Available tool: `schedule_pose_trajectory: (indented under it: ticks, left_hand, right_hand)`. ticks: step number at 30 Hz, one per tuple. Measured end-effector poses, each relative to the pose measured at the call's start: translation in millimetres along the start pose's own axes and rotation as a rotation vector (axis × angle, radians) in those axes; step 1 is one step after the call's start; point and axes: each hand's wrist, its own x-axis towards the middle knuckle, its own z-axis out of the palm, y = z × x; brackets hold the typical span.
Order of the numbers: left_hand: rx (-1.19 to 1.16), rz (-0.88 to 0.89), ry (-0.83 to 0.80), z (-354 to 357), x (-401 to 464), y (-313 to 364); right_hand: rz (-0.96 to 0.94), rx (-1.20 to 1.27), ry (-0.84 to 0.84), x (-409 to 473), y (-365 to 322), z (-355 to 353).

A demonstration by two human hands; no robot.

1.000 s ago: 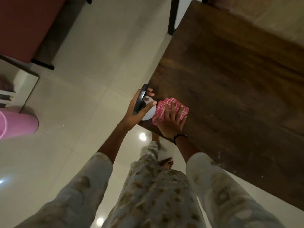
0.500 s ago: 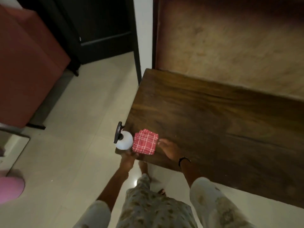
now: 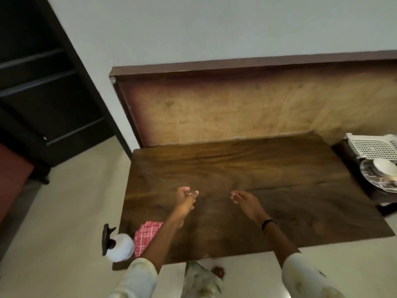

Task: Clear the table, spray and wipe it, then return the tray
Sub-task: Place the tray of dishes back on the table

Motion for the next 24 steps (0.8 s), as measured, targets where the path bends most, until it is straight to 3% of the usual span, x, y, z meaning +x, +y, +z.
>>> schedule_pose_trajectory:
  ticks: [8,18,24]
  left_hand:
    - [0.079,0.050,-0.063,82,23,38]
    - [0.046,-0.017,-0.086,235,39,85]
    - [0.065,-0.029,-0.182,328,25,102]
  right_hand:
    - [0.012,0.043,0.099,27,45,-108]
    - [0.043,-0.081,0.059,65,110,-267]
    - [0.128,0.040,0.124,74,164,-337]
